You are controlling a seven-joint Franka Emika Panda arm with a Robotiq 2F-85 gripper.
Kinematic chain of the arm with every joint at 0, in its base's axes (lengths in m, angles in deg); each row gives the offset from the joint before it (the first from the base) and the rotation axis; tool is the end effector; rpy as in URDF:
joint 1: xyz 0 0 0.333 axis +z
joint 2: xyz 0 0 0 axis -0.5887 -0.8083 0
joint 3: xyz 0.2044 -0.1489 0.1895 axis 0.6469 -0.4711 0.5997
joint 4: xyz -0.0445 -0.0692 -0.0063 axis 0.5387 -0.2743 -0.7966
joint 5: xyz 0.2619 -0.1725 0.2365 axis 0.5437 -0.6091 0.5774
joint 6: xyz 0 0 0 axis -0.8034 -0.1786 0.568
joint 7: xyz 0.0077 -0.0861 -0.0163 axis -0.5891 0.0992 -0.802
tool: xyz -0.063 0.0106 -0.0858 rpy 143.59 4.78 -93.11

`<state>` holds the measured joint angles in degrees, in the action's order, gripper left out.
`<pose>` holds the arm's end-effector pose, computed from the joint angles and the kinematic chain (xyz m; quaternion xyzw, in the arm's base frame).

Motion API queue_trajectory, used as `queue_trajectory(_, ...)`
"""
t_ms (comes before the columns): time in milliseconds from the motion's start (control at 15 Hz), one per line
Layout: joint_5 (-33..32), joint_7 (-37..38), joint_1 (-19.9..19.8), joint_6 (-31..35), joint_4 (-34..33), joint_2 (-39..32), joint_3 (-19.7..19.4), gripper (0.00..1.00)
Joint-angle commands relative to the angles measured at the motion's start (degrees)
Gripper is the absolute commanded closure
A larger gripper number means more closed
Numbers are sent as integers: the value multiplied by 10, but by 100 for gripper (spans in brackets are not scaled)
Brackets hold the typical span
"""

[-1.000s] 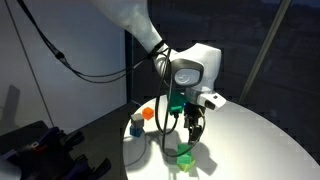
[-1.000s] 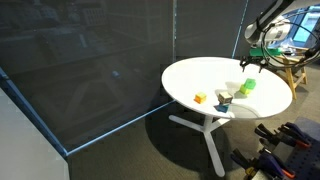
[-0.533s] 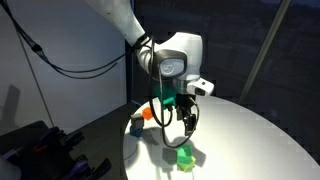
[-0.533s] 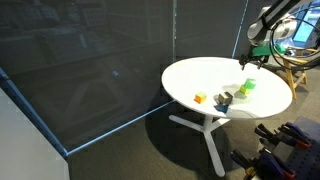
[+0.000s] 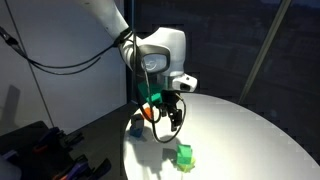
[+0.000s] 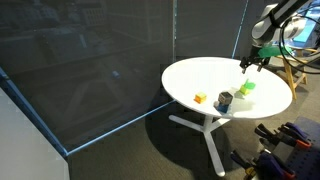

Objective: Pick up the green block from the gray block and put it on the lime green block

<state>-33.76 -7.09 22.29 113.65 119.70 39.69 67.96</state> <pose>0.4697 -0.2751 0.2665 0.9595 -0.2778 0.0214 0.0420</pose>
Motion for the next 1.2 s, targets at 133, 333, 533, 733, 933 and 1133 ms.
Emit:
queue_trajectory(133,38,-79,-16,-55,33,64,20,0)
queue_trajectory(333,62,-116,-19,-83,39,85,23,0)
queue_trajectory(533,71,-133,-19,-109,39,97,19,0)
queue_trajectory(733,56,-110,-15,-100,27,80,17,0)
queue_trajectory(933,56,-110,-15,-100,27,76,18,0)
queue_trajectory(1133,56,-110,-15,-100,27,75,18,0)
